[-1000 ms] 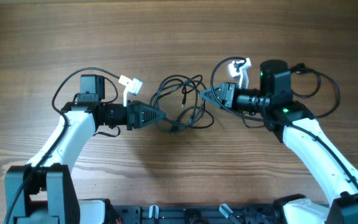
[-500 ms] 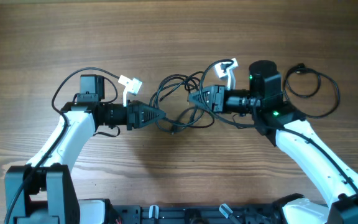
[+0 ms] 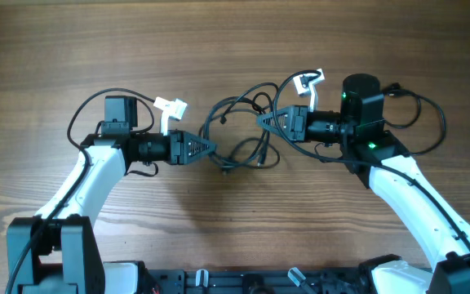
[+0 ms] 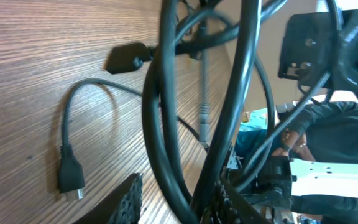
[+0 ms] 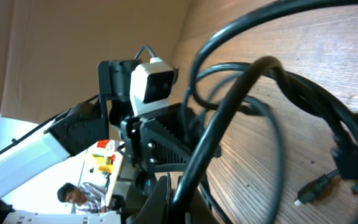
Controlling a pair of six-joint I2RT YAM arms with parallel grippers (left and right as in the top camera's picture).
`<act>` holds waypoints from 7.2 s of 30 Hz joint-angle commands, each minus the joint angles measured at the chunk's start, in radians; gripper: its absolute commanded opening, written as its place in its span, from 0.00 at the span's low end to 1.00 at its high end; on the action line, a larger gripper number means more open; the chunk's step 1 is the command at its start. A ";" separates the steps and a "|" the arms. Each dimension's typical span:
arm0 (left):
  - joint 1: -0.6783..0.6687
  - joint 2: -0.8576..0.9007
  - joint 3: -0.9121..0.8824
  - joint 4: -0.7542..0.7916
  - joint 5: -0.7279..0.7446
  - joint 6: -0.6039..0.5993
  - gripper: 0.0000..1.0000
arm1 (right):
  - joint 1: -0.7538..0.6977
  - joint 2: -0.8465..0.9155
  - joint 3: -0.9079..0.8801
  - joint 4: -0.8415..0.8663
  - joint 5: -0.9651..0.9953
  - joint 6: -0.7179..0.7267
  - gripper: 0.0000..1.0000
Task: Untangle cables
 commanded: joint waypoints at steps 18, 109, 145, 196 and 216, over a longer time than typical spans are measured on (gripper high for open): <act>0.000 -0.007 -0.002 0.019 -0.035 -0.045 0.78 | 0.022 0.005 0.000 -0.087 -0.043 -0.009 0.04; 0.000 -0.007 -0.002 -0.040 -0.806 -0.658 0.04 | 0.134 0.006 0.000 -0.287 0.293 -0.096 0.04; 0.033 -0.007 -0.002 -0.158 -1.061 -0.957 0.61 | 0.048 0.238 0.000 -0.518 0.983 -0.296 0.04; 0.093 -0.007 -0.002 -0.103 -0.874 -0.733 0.04 | 0.082 0.235 0.122 -0.319 0.198 -0.214 0.04; 0.319 -0.007 -0.002 -0.217 -1.098 -0.864 0.06 | -0.264 0.236 0.120 -0.682 1.005 -0.318 0.04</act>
